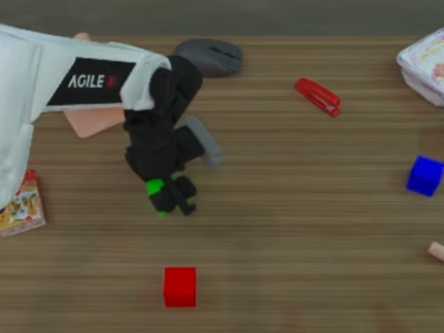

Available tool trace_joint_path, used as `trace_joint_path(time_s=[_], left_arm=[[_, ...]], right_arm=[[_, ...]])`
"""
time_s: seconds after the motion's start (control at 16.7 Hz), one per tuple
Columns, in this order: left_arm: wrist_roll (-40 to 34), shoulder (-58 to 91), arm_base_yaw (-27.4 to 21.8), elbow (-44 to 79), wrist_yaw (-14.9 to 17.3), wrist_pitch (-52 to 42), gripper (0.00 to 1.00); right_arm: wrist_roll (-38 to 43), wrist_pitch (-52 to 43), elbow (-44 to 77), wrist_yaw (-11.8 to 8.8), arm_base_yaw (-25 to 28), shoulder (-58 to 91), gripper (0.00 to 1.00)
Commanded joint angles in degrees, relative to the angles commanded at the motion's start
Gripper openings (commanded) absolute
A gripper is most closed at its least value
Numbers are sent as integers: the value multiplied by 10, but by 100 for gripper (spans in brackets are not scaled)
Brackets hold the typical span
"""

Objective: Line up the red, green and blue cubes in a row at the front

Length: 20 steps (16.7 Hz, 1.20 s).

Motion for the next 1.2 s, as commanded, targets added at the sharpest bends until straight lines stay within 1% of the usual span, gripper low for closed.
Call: trace_joint_path(time_s=[0.48,0.6,0.9,1.2], left_arm=[[-2,-9,0,2,3,-6,0],[0,-17,0,17,4,-28,0],[-3,-57,10,70,3,-126,0],[-3,-63,8,75,2,-135,0]], right_arm=[[0,0,0,0,0,0,100],[0,0,0,0,0,0,100],[0,0,0,0,0,0,100],[0,0,0,0,0,0,100]])
